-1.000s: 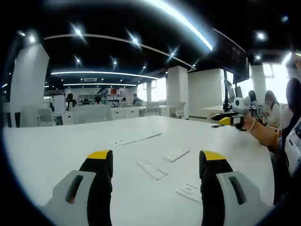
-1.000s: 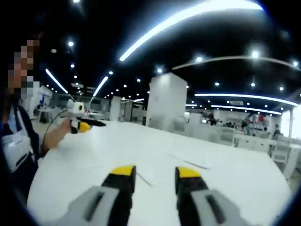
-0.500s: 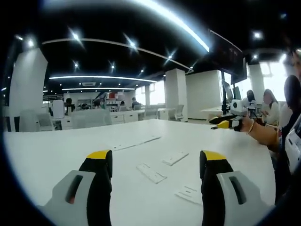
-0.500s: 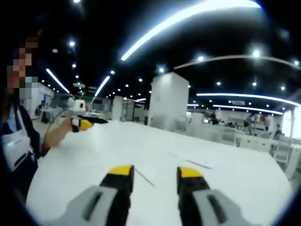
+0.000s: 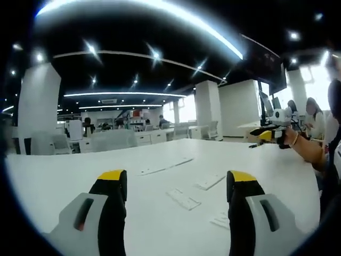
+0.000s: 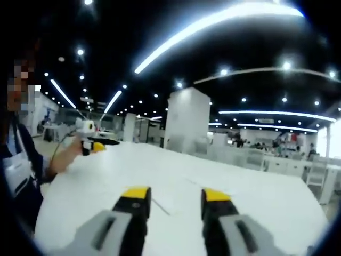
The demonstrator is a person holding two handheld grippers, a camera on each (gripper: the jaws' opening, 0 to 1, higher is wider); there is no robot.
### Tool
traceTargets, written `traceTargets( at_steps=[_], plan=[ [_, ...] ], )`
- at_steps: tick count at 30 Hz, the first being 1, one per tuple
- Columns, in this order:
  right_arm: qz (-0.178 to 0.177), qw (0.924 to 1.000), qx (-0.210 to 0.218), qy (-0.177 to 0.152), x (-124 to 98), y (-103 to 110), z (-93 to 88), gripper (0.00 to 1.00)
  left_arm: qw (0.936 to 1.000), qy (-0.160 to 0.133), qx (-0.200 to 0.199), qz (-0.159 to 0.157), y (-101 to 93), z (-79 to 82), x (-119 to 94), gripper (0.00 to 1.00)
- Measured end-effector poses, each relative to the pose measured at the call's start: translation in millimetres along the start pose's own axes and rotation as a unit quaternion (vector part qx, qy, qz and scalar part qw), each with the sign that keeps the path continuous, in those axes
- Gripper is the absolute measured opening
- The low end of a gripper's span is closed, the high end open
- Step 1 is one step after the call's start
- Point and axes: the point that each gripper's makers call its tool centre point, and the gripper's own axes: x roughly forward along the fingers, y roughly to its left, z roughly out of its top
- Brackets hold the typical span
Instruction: Locate the socket holder cover, grip the socket holder cover, clip it into the socket holder slot.
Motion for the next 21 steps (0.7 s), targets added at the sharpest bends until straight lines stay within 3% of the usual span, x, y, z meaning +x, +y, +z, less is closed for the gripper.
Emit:
traceTargets(
  at_steps=[6,10,14,18,21],
  plan=[
    [0.016,0.9999,-0.005,0.005,-4,2,-2.6,0.41,0.9995,0.014,0.027,0.000,-7.8,4.2,2,0.79],
    [0.034,0.9994,-0.009,0.004,-9,7,-1.7,0.43,0.9977,-0.002,0.068,0.003,-16.7,25.9,2,0.79],
    [0.055,0.9984,-0.014,-0.001,-12,12,-0.9,0.45,0.9973,-0.009,0.073,-0.003,-28.4,41.3,0,0.80],
    [0.056,0.9983,-0.016,0.003,-10,12,-6.9,0.47,0.9951,0.040,0.091,0.004,-32.8,37.9,1,0.79],
    [0.051,0.9986,-0.016,0.009,-9,10,-12.0,0.46,0.9941,0.085,0.067,-0.008,-42.6,30.2,4,0.80]
  ],
)
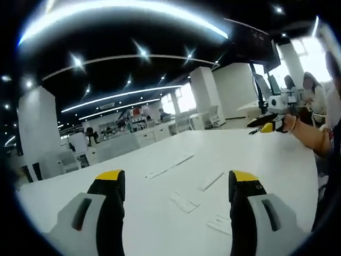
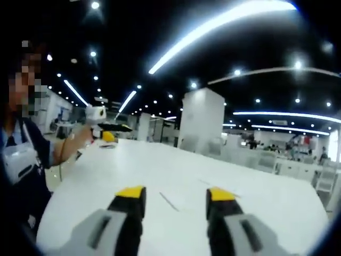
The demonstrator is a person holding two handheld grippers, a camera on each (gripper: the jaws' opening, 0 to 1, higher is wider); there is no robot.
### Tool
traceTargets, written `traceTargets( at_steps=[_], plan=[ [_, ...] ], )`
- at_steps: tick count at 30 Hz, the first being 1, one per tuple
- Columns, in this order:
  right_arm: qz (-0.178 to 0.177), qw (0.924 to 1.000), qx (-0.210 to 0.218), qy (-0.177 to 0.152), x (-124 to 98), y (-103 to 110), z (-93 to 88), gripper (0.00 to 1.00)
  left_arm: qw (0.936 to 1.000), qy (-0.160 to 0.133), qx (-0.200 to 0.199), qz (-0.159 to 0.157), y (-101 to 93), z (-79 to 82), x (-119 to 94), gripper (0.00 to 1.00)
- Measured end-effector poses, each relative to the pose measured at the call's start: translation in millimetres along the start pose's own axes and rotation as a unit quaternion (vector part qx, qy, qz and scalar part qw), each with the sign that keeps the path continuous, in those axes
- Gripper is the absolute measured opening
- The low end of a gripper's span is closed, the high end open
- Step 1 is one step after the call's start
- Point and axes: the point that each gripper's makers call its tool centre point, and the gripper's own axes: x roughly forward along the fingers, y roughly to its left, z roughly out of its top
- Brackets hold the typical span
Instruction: Locate the socket holder cover, grip the socket holder cover, clip it into the socket holder slot.
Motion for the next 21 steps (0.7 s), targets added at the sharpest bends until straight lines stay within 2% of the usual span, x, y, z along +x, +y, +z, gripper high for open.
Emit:
traceTargets(
  at_steps=[2,3,4,6,7,12,15,16,19,20,21],
  plan=[
    [-0.004,1.0000,0.004,0.002,0,-2,-1.8,0.46,0.9996,0.028,-0.009,-0.005,-4.7,-4.1,3,0.83],
    [-0.006,1.0000,0.006,0.002,0,-2,-2.4,0.46,0.9984,0.056,-0.009,-0.008,-7.8,-9.0,6,0.84],
    [-0.006,1.0000,0.007,0.002,0,-3,-2.4,0.46,0.9974,0.071,-0.007,-0.005,-8.4,-12.0,7,0.85],
    [-0.007,0.9999,0.010,0.005,1,-4,-4.1,0.46,0.9930,0.118,0.006,0.005,-10.1,-20.5,10,0.86],
    [-0.008,0.9999,0.010,0.006,2,-4,-4.9,0.46,0.9919,0.127,0.009,0.004,-12.6,-21.3,12,0.86],
    [-0.010,0.9997,0.013,0.018,4,-6,-11.7,0.46,0.9773,0.212,-0.001,0.000,-25.2,-34.4,21,0.82],
    [-0.014,0.9994,0.016,0.026,4,-10,-17.0,0.45,0.9641,0.265,0.004,-0.002,-31.1,-44.4,24,0.77],
    [-0.017,0.9992,0.019,0.030,4,-12,-19.3,0.45,0.9539,0.300,0.002,-0.001,-35.6,-52.9,25,0.75],
    [-0.019,0.9990,0.024,0.032,5,-14,-21.6,0.45,0.9333,0.359,-0.002,-0.008,-45.6,-70.6,26,0.72],
    [-0.020,0.9989,0.025,0.034,5,-13,-22.7,0.45,0.9240,0.382,-0.003,-0.013,-49.9,-77.9,24,0.72],
    [-0.019,0.9988,0.024,0.037,6,-12,-24.0,0.45,0.9184,0.395,-0.006,-0.012,-52.3,-82.7,24,0.71]
  ],
)
